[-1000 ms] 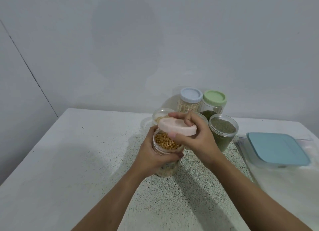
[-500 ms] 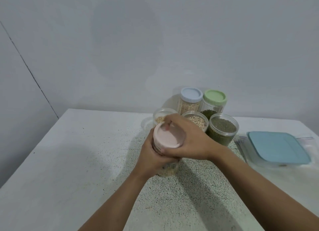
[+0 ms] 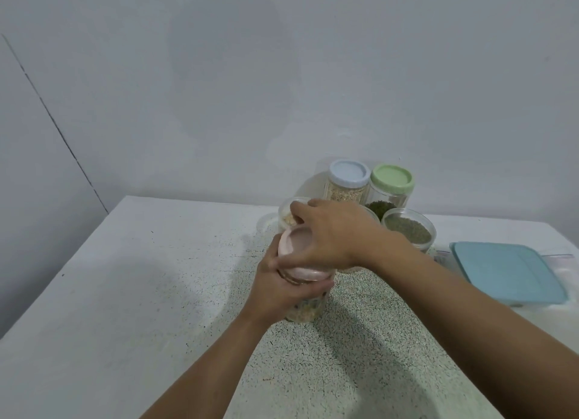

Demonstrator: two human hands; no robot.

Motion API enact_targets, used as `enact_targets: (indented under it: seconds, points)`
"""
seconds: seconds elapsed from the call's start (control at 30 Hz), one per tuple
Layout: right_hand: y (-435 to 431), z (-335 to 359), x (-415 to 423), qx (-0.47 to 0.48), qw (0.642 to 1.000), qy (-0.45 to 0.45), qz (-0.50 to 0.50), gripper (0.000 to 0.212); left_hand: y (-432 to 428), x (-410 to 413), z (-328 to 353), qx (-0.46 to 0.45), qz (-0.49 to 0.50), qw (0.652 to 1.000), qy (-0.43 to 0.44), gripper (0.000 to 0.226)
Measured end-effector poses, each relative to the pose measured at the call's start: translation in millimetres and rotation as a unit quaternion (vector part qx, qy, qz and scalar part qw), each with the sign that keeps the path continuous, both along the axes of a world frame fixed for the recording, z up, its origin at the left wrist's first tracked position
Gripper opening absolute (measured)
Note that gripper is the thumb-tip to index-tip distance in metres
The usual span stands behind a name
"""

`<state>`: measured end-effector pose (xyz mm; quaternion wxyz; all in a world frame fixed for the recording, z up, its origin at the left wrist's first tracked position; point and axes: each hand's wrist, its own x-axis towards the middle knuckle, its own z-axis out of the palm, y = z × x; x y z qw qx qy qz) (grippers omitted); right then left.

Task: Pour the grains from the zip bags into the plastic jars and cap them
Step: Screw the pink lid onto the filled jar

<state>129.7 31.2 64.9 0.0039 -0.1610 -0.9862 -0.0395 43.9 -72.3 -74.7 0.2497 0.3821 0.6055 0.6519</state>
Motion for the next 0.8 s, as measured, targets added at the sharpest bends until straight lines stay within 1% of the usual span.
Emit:
enact_targets:
  seconds: [0.07, 0.17, 0.23, 0.27, 0.33, 0.37, 0.47, 0.53, 0.63, 0.7, 0.73, 0.8]
  points:
    - [0.6, -2.8, -2.2, 0.047, 0.999, -0.006, -0.025, 0.096, 1.3, -1.1, -1.6, -0.008, 0.004, 1.0, 0.002, 0.078]
    - [2.6, -2.2, -0.3, 0.059, 0.998, 0.002, -0.037, 0.094, 1.2, -2.7, -2.5, -0.013, -0.002, 1.0, -0.005, 0.078]
    - [7.8, -1.5, 0.7, 0.019, 1.0, -0.013, -0.017, 0.096, 0.9, -2.5, -2.4, -0.004, 0.004, 1.0, -0.003, 0.08]
    - [9.9, 0.1, 1.6, -0.029, 0.999, -0.023, -0.004, 0.093, 0.6, -1.7, -1.9, 0.003, 0.007, 1.0, -0.001, 0.082]
    - [11.7, 4.6, 3.3, -0.132, 0.99, -0.029, 0.033, 0.08, 0.8, -0.9, -1.6, 0.01, 0.01, 1.0, -0.001, 0.087]
    - [11.5, 6.4, 4.0, -0.154, 0.986, -0.024, 0.052, 0.072, 0.9, -0.9, -2.2, 0.01, 0.01, 1.0, -0.003, 0.09]
    - [7.0, 6.4, 2.6, -0.146, 0.984, -0.001, 0.103, 0.055, 1.5, -2.5, -3.7, 0.002, 0.005, 1.0, -0.018, 0.091]
    - [4.5, 5.3, 0.8, -0.148, 0.981, -0.003, 0.124, 0.053, 1.3, -2.8, -4.9, -0.005, 0.001, 1.0, -0.014, 0.089]
    - [6.5, 6.8, -3.0, -0.18, 0.979, -0.024, 0.096, 0.055, 1.3, -2.2, -5.4, -0.005, 0.004, 1.0, -0.011, 0.088]
    - [7.1, 5.5, -6.8, -0.144, 0.987, -0.022, 0.061, 0.053, 1.5, -1.7, -3.1, -0.007, 0.007, 1.0, -0.008, 0.087]
    - [7.2, 3.2, -8.6, -0.111, 0.993, -0.015, 0.04, 0.056, 1.8, -2.0, -3.3, -0.009, 0.006, 1.0, -0.008, 0.086]
    - [7.9, -4.8, -11.2, -0.042, 0.999, -0.001, 0.003, 0.07, 1.4, -2.2, -4.9, -0.015, 0.005, 1.0, -0.007, 0.081]
